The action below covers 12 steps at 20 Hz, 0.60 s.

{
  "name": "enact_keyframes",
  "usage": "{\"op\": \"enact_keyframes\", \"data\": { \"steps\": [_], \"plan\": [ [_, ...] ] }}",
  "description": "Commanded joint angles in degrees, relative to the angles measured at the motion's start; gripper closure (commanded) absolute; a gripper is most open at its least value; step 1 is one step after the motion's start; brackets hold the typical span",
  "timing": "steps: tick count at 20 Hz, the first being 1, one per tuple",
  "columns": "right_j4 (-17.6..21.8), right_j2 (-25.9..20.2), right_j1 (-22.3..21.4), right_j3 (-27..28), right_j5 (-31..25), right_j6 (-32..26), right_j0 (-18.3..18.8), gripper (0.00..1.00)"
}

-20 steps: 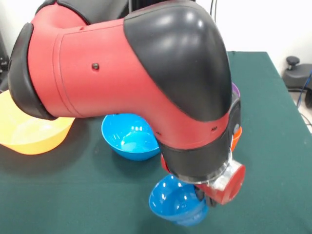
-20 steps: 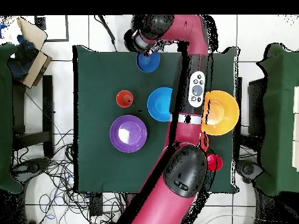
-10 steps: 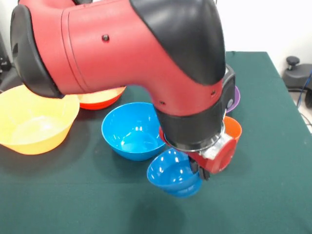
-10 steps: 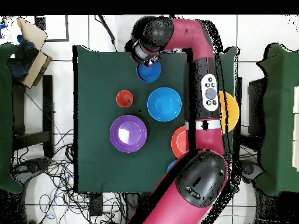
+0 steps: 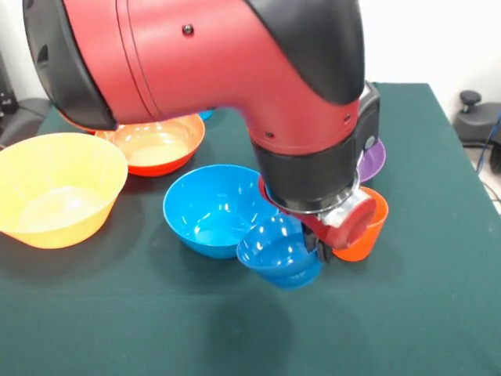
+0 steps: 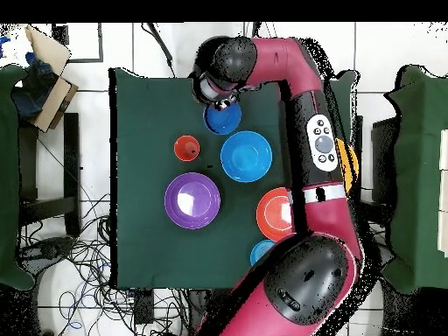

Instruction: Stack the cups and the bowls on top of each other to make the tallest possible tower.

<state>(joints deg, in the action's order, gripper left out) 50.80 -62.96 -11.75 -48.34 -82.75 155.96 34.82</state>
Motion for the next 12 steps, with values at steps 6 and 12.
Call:
{"op": "enact_keyframes", "data": {
  "steps": [6, 12],
  "plan": [
    [-6.7, 17.1, -6.3, -13.0, 4.8, 22.4, -4.0, 1.00],
    [-9.9, 22.4, -7.9, -14.3, 5.0, 26.1, -7.9, 1.00]
  ]
}}
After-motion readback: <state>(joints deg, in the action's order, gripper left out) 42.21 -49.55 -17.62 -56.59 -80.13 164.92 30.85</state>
